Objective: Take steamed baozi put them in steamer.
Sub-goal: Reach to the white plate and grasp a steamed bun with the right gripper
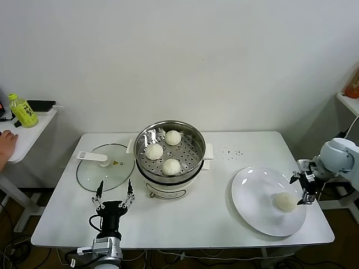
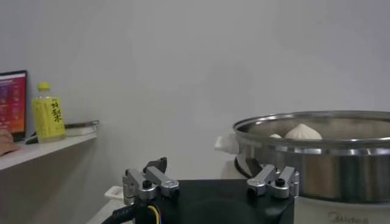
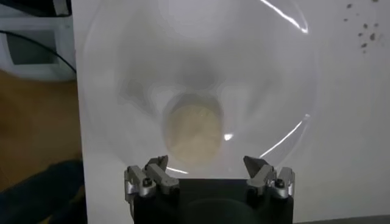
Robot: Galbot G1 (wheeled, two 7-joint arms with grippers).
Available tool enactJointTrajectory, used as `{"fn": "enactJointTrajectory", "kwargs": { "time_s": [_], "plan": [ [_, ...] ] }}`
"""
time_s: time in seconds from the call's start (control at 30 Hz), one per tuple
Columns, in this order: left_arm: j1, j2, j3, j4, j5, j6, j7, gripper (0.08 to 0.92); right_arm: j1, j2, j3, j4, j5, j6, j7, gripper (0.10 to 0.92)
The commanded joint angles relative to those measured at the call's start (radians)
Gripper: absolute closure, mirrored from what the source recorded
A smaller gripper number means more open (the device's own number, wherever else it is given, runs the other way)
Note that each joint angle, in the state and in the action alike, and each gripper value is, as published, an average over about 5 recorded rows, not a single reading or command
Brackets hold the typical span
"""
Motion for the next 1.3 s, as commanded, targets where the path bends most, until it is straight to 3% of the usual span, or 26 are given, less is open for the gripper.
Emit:
{"fn": "enactJointTrajectory", "kwargs": {
  "time_s": [0.03, 1.03, 1.13, 1.3],
  "plan": [
    [-0.002, 0.001, -0.003, 0.006, 0.001, 0.0, 0.0, 0.177, -0.1, 0.053, 0.054, -0.066, -0.061, 0.007, -0.008, 0.203],
    [-0.01, 0.002, -0.01, 0.023, -0.002, 0.001, -0.002, 0.177, -0.11, 0.116, 0.049, -0.09, -0.031, -0.005, -0.001, 0.203],
    [-0.01, 0.002, -0.01, 0.024, -0.002, 0.001, -0.002, 0.177, -0.109, 0.116, 0.049, -0.091, -0.028, -0.004, -0.004, 0.233],
    [-0.01, 0.002, -0.011, 0.024, -0.002, 0.001, -0.002, 0.177, -0.107, 0.116, 0.05, -0.087, -0.022, -0.004, -0.005, 0.368]
  ]
}}
